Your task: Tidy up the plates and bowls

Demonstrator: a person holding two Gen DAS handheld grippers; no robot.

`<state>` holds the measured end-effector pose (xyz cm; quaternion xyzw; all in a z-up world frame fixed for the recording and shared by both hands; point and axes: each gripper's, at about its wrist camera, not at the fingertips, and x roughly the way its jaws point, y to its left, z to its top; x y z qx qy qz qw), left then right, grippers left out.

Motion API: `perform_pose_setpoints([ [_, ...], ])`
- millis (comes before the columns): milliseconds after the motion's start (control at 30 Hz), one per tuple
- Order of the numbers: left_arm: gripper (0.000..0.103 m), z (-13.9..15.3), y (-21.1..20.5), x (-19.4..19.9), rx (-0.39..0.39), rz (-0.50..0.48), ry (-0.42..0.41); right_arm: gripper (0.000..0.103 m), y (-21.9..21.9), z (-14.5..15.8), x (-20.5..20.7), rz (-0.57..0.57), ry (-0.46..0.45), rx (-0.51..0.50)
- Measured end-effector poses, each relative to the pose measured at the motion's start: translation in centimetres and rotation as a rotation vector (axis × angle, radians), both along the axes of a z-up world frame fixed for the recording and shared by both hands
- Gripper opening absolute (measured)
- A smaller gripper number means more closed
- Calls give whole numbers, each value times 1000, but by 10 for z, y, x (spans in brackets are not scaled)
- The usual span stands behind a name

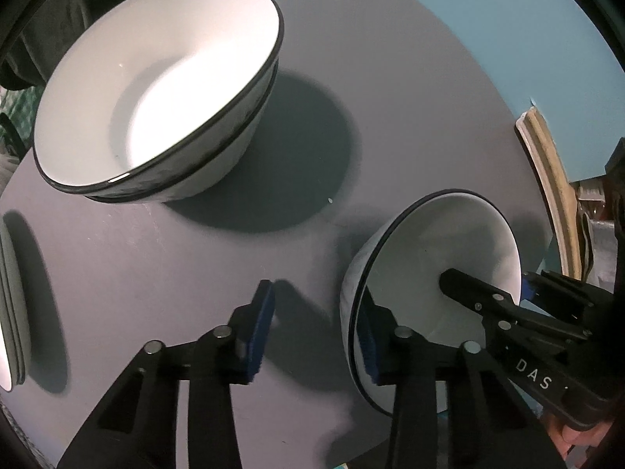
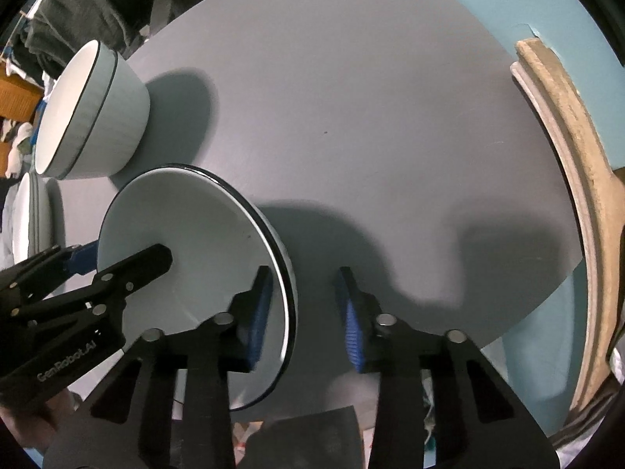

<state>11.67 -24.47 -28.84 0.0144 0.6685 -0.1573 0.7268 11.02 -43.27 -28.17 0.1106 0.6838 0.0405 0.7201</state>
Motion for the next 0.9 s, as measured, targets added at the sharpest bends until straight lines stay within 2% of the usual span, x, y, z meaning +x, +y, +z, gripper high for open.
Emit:
perform_pose_setpoints([
  [167, 24, 0, -7, 0, -14, -23, 13, 19, 7, 1, 5, 10, -5, 13],
  [200, 22, 0, -9, 0, -9, -34, 12, 14, 8, 2, 5, 13, -5, 19],
  [400, 9, -2, -23, -4, -13, -54, 39, 11, 12, 4, 5, 21, -7, 24],
  [667, 8, -4, -23, -12, -10, -32, 57, 10, 10, 7, 11, -1, 1, 35],
  [900, 7, 0, -22, -23, -11, -16, 55, 9, 15, 14, 17, 21, 6, 2],
])
